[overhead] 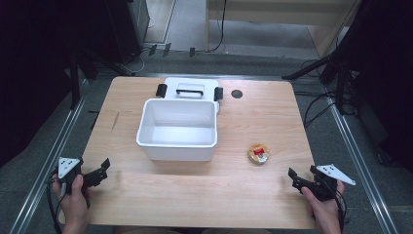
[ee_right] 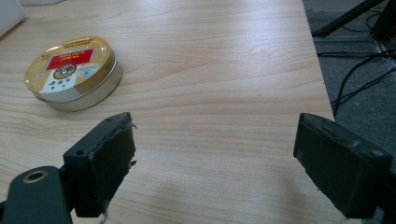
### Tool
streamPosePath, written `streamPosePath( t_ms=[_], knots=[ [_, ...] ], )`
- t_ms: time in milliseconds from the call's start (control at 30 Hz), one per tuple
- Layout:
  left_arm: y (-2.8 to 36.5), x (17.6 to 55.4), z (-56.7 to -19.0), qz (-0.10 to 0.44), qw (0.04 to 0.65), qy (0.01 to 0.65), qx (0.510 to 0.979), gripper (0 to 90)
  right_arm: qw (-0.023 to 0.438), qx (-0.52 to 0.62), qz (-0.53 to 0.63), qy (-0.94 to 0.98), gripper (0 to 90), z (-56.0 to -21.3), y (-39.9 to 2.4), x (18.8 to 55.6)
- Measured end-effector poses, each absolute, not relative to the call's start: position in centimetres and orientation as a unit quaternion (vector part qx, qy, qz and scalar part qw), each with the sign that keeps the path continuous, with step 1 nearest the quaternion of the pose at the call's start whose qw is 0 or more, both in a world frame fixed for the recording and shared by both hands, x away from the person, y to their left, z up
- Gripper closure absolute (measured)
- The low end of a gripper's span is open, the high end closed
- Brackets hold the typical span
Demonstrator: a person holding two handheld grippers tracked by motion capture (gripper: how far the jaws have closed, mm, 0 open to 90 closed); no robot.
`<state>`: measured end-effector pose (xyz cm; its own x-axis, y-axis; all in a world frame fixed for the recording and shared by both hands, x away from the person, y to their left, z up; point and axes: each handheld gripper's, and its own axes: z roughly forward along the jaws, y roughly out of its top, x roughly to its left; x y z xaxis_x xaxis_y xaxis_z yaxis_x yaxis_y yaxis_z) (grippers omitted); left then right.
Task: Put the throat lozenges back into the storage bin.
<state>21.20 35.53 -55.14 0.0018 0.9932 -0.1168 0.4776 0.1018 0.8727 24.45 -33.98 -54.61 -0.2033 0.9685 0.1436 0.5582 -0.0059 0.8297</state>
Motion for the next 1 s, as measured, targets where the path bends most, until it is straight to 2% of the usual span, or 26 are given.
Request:
streamPosePath(
  t_ms=[300, 500, 633, 800, 1000],
  knots=[
    [35.6, 21.2, -55.1, 0.323, 0.399, 0.628, 0.585, 3.2, 0.234, 0.572, 0.393, 0.681, 13.0, -54.5, -34.0, 24.6],
    [35.6, 21.2, -55.1, 0.321, 0.399, 0.627, 0.587, 3.2, 0.219, 0.559, 0.379, 0.704, 13.1, -52.5, -33.6, 24.5],
    [35.5, 21.2, -55.1, 0.324, 0.396, 0.627, 0.587, 3.2, 0.228, 0.565, 0.327, 0.723, 13.2, -51.4, -32.7, 24.5],
    [35.5, 21.2, -55.1, 0.324, 0.399, 0.623, 0.589, 3.2, 0.188, 0.548, 0.257, 0.774, 12.9, -49.7, -30.8, 24.6],
    [35.5, 21.2, -55.1, 0.322, 0.402, 0.618, 0.594, 3.2, 0.128, 0.523, 0.165, 0.826, 6.6, -49.4, -28.3, 26.5]
  ],
)
